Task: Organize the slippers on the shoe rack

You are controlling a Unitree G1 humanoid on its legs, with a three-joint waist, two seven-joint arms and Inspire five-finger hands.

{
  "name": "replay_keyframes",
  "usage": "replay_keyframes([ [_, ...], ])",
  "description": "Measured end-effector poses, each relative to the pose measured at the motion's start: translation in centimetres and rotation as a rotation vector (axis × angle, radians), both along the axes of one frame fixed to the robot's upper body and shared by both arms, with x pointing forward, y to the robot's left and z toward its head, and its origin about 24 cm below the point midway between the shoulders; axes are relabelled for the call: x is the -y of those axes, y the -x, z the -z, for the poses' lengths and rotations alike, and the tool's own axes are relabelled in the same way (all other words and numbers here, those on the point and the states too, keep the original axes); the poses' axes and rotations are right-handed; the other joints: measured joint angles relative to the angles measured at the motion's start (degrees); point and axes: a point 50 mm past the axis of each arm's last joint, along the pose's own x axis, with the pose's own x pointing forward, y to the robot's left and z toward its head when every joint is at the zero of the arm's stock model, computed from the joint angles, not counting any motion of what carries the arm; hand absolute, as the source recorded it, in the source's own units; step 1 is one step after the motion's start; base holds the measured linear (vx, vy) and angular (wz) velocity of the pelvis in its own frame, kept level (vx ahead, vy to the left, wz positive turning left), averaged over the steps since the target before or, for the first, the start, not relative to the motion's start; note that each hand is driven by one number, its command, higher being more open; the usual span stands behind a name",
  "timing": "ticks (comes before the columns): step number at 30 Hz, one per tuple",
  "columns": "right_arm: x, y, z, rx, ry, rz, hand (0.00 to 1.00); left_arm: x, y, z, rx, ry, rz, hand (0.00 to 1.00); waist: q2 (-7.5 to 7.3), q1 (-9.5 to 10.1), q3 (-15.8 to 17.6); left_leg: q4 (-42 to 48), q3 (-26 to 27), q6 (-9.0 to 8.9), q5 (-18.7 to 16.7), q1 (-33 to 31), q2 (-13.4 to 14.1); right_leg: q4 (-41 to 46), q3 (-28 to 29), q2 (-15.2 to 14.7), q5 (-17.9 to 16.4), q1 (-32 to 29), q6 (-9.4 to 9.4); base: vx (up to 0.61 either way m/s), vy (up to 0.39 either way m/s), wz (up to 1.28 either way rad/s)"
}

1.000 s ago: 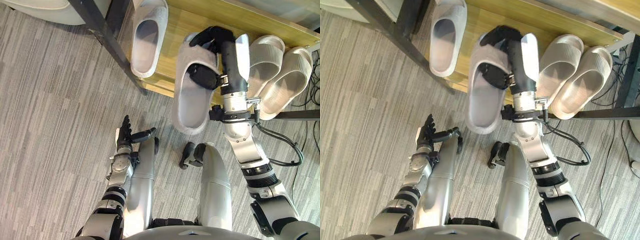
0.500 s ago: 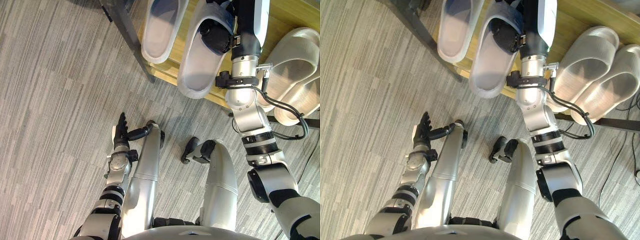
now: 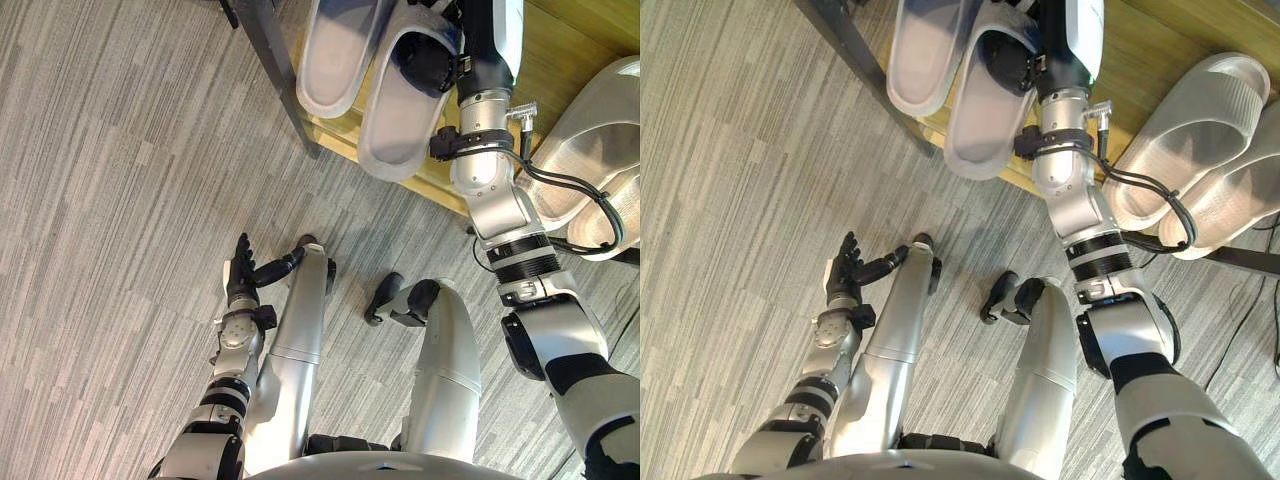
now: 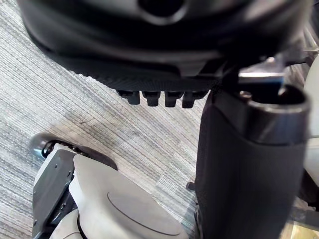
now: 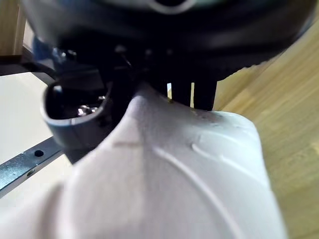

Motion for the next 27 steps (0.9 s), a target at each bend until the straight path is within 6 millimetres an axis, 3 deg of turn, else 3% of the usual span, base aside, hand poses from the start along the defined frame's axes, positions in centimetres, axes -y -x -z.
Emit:
replay_keyframes([
  [10,-0.1,0.0,0.2,0.017,-0.063,0.049,1.0,0.0,0.1,0.1,-0.01,-0.001,-0.009,1.0,-0.16,-0.01,-0.1,-1.0,-0.6,-0.76,1.1,0.1,-0.4,0.2,-0.7,-0.4,-0.1,0.0,-0.23,0.01,-0.007,0.04],
  [15,-0.4,1.2,0.6,0.062,-0.136,0.036,1.0,-0.1,0.1,0.2,-0.019,-0.001,-0.015,1.0,-0.17,-0.14,-0.2,-1.1,-0.8,-0.88,1.2,0.6,-0.2,0.2,-0.8,-0.3,-0.1,0.5,-0.25,0.0,0.0,0.0],
  [17,-0.5,1.4,1.0,0.064,-0.155,0.038,1.0,-0.1,0.1,0.3,-0.023,-0.002,-0.017,1.0,-0.17,-0.24,-0.2,-1.1,-0.8,-0.89,1.2,1.0,-0.2,0.2,-0.8,-0.2,-0.1,0.8,-0.26,0.01,0.0,-0.04],
  [18,-1.2,2.1,2.6,0.042,-0.191,0.008,1.0,-0.3,0.3,0.4,-0.03,0.0,-0.028,1.0,-0.2,-0.35,-0.4,-1.6,-0.7,-1.1,1.3,1.7,0.3,-0.1,-0.7,0.4,0.0,1.2,-0.51,0.03,-0.009,-0.08],
  [27,-1.7,2.6,4.1,0.001,-0.21,-0.012,1.0,-0.7,0.6,0.8,-0.051,0.003,-0.049,1.0,-0.49,-0.32,-0.9,-2.8,-0.8,-1.63,1.6,2.4,1.5,-1.2,-0.8,1.5,0.5,1.5,-1.3,0.01,-0.002,-0.04],
])
